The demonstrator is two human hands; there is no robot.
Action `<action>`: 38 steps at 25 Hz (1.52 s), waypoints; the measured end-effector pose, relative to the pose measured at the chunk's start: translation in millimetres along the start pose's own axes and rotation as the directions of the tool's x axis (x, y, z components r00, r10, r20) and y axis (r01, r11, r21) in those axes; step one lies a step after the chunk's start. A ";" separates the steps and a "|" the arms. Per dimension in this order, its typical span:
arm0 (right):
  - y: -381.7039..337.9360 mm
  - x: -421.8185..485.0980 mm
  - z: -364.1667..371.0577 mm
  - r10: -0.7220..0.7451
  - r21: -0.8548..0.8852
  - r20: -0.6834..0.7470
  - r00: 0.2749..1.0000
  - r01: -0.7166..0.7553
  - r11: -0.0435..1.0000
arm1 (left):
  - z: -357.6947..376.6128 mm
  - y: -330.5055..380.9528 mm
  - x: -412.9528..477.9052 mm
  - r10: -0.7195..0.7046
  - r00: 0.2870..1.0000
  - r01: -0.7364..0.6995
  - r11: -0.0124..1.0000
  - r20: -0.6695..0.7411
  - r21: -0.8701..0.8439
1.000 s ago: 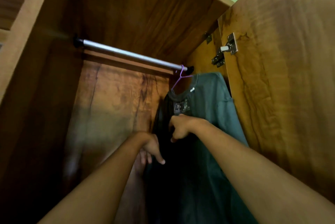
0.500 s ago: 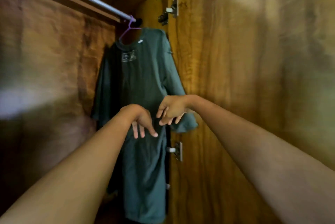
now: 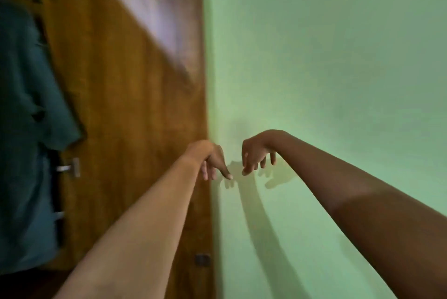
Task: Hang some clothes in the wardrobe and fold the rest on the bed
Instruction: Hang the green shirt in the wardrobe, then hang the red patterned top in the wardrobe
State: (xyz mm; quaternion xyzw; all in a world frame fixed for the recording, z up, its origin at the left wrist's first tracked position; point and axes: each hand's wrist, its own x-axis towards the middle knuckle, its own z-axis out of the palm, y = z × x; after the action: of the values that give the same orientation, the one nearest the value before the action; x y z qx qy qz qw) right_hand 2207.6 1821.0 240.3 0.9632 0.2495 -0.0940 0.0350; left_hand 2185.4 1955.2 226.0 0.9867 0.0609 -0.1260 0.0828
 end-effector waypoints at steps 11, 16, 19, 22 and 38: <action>333.9 -261.0 171.4 0.736 0.022 0.276 0.619 -0.769 0.639 | 186.5 446.6 -22.3 0.740 0.656 -0.747 0.665 0.148 -0.012; 456.0 -360.6 232.6 0.822 0.065 0.449 0.350 -0.930 0.361 | 247.4 600.1 -36.5 0.823 0.365 -0.910 0.415 0.435 -0.022; 516.8 -406.8 253.6 0.814 0.123 0.525 0.248 -0.969 0.216 | 274.9 677.8 -34.0 0.784 0.225 -0.954 0.297 0.579 -0.031; 579.6 -448.2 270.3 0.814 0.188 0.560 0.154 -0.981 0.056 | 297.6 762.9 -30.8 0.812 0.116 -0.984 0.172 0.571 -0.045; 902.6 -677.5 385.6 0.785 0.369 0.617 -0.049 -0.863 -0.344 | 447.6 1210.8 -89.9 0.726 -0.163 -0.985 -0.164 0.668 -0.063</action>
State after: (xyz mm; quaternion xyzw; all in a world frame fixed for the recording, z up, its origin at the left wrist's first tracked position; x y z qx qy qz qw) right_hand 2003.0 667.8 15.4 0.7385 -0.5918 -0.1737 -0.2725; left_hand 2163.0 681.1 1.3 0.6196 -0.7264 -0.2816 -0.0958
